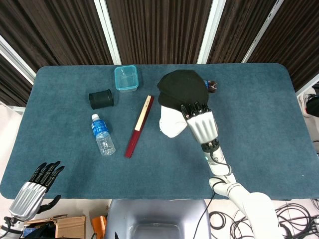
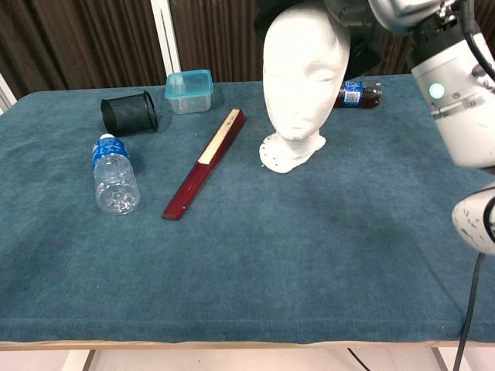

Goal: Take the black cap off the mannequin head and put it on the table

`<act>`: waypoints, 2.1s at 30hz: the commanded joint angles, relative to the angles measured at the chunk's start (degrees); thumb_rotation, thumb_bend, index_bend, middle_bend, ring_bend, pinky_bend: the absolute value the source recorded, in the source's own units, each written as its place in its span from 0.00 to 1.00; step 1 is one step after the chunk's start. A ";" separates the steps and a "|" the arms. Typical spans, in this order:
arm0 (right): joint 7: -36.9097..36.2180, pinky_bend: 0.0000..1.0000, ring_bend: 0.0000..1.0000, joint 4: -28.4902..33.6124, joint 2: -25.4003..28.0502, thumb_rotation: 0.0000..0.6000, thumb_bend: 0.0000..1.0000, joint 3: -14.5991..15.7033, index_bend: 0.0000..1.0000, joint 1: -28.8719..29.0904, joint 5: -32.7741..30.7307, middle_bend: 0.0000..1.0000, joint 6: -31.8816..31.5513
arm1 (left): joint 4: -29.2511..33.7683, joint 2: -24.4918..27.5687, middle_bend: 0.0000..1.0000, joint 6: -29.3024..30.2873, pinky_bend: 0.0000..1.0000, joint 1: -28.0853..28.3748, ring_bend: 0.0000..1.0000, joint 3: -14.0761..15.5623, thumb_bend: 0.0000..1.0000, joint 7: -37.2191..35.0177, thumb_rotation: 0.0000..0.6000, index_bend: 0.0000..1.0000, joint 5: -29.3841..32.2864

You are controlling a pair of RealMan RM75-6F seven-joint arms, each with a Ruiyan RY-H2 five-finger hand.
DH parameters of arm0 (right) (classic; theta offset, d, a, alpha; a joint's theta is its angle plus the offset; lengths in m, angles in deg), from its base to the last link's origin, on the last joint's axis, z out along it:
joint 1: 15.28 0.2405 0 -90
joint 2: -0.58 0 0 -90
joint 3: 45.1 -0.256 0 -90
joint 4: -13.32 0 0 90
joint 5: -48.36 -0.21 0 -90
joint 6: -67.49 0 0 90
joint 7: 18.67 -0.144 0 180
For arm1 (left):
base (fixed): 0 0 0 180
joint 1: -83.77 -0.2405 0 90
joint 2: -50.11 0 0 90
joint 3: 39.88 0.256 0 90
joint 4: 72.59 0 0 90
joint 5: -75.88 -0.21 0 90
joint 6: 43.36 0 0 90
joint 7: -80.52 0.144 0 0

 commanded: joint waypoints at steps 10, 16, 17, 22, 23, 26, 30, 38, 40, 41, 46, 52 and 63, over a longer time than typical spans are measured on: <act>1.84 0.97 0.72 -1.85 7.10 1.00 0.43 2.09 1.00 -0.94 -0.22 0.84 -3.23 | -0.09 0.25 0.02 0.49 0.07 -0.22 0.06 -0.09 0.31 -0.49 1.00 0.00 0.25; -1.55 0.97 0.72 -2.71 12.35 1.00 0.43 4.15 1.00 -7.72 -1.33 0.84 -4.40 | 0.13 0.05 0.02 0.12 0.07 -0.20 0.06 -0.01 0.31 0.16 1.00 0.00 0.23; -2.10 0.97 0.72 -3.31 12.81 1.00 0.43 4.41 1.00 -8.78 -1.72 0.84 -3.85 | 0.19 0.00 0.02 0.01 0.07 -0.16 0.06 -0.01 0.31 0.29 1.00 0.00 0.24; -5.86 0.97 0.72 -7.72 12.69 1.00 0.43 6.31 1.00 -14.22 -3.25 0.84 0.01 | 0.60 -0.23 0.02 -0.63 0.07 0.01 0.06 -0.08 0.31 1.00 1.00 0.00 0.51; -6.43 0.97 0.72 -8.63 12.27 1.00 0.43 6.84 1.00 -14.98 -3.24 0.84 0.80 | 0.75 -0.27 0.02 -0.73 0.07 0.05 0.06 -0.11 0.31 1.15 1.00 0.00 0.55; -7.91 0.97 0.72 -11.18 10.20 1.00 0.43 8.29 1.00 -16.84 -3.20 0.84 3.00 | 0.94 -0.34 0.02 -1.23 0.07 0.34 0.06 -0.04 0.31 1.30 1.00 0.00 0.39; -9.74 0.97 0.72 -13.42 6.87 1.00 0.43 9.88 1.00 -18.15 -2.86 0.84 4.37 | 0.93 -0.09 0.02 -1.05 0.07 0.25 0.06 -0.16 0.31 0.88 1.00 0.00 0.77; -13.00 0.97 0.71 -14.81 2.97 1.00 0.42 13.34 1.00 -20.67 -0.90 0.84 2.72 | 0.55 0.39 0.02 -0.01 0.07 -0.10 0.06 -0.15 0.31 -0.26 1.00 0.00 0.62; -14.15 0.96 0.70 -14.65 2.40 1.00 0.41 14.28 0.99 -21.35 -0.26 0.84 1.74 | 0.47 0.43 0.02 0.07 0.07 -0.14 0.06 -0.10 0.31 -0.42 1.00 0.00 0.54; -14.53 0.95 0.69 -14.59 2.25 1.00 0.41 14.75 0.97 -21.64 0.11 0.83 1.22 | 0.45 0.43 0.02 0.10 0.07 -0.15 0.06 -0.08 0.31 -0.44 1.00 0.00 0.50; -16.58 0.88 0.61 -13.35 1.86 1.00 0.40 17.90 0.63 -24.77 2.36 0.68 -0.95 | 0.45 0.40 0.02 0.19 0.07 -0.15 0.06 -0.10 0.31 -0.39 1.00 0.00 0.36; -18.84 0.80 0.46 -9.38 2.85 1.00 0.22 21.25 0.19 -30.09 3.92 0.47 0.96 | 0.49 0.47 0.02 0.01 0.07 -0.02 0.06 -0.16 0.31 -0.47 1.00 0.00 0.43; -17.24 0.42 0.09 13.20 15.41 1.00 0.00 26.88 0.00 -35.52 5.62 0.12 9.94 | 0.54 0.34 0.02 -0.27 0.07 0.08 0.06 -0.15 0.31 -0.22 1.00 0.00 0.42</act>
